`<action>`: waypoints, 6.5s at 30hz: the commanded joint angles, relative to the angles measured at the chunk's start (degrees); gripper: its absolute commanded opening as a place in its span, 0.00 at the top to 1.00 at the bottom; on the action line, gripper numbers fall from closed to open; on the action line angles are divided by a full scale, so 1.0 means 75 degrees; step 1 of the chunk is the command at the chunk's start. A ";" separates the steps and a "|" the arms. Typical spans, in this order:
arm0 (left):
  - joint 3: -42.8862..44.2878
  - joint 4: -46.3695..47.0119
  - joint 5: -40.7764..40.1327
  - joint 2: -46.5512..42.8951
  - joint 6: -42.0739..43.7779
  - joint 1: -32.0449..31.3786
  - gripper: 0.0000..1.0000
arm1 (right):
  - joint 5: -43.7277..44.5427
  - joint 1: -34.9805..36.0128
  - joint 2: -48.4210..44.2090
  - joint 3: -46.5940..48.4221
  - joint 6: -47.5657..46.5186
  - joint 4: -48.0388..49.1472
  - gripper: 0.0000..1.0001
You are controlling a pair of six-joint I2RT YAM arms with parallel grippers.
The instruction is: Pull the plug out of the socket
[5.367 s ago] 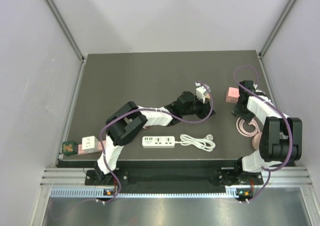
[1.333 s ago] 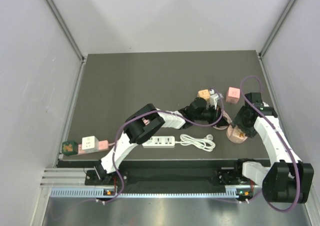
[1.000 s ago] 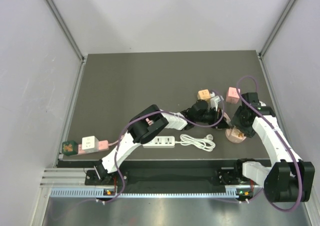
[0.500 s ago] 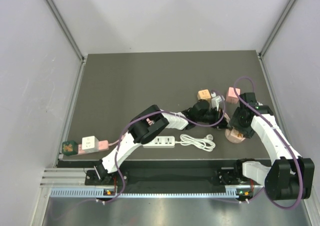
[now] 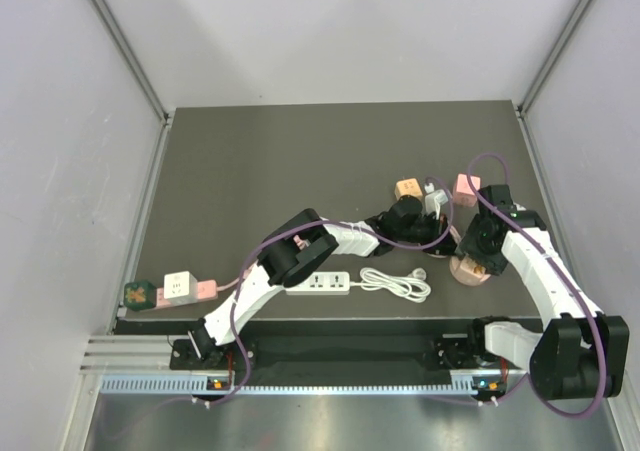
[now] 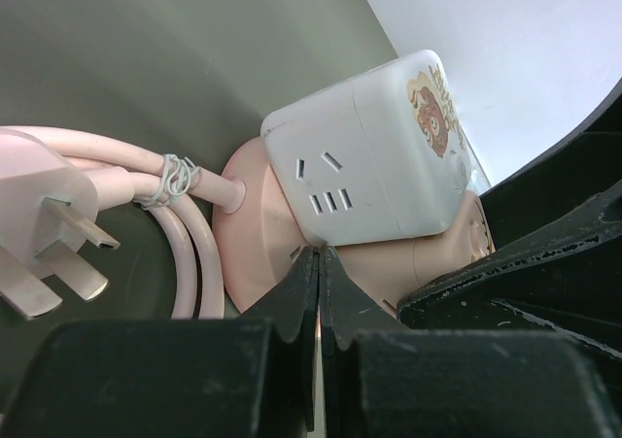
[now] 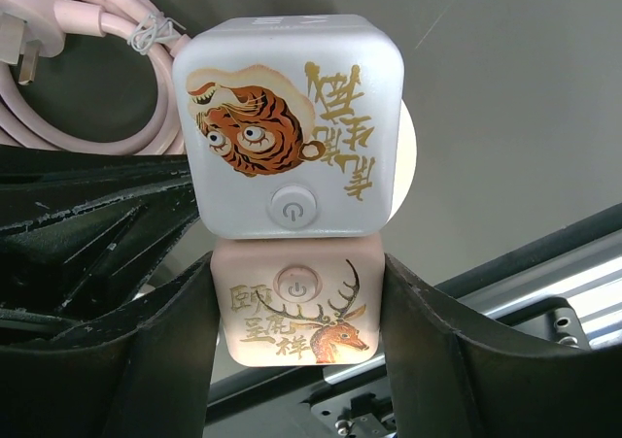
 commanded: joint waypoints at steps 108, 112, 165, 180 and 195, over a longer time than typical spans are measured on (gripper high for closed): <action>-0.8295 0.2555 -0.5891 -0.7331 0.2941 0.2163 1.00 | 0.1655 0.4234 0.2937 0.0151 -0.1216 1.0606 1.00; -0.8296 0.2591 -0.5879 -0.7237 0.2918 0.2187 1.00 | 0.1936 0.4257 0.3536 0.0398 -0.1638 1.1215 1.00; -0.6855 0.3247 -0.1672 -0.5457 0.2156 0.2001 1.00 | 0.2735 0.3778 0.2145 0.2966 -0.0328 0.2995 0.10; -0.3786 0.3164 -0.0688 -0.2434 0.1338 0.0207 1.00 | 0.1620 0.0450 -0.0457 0.1794 -0.0338 0.0166 0.09; -0.1452 0.2838 -0.1015 -0.0476 -0.0236 -0.0332 1.00 | 0.0777 -0.0641 -0.0083 0.0973 -0.0619 0.0540 0.11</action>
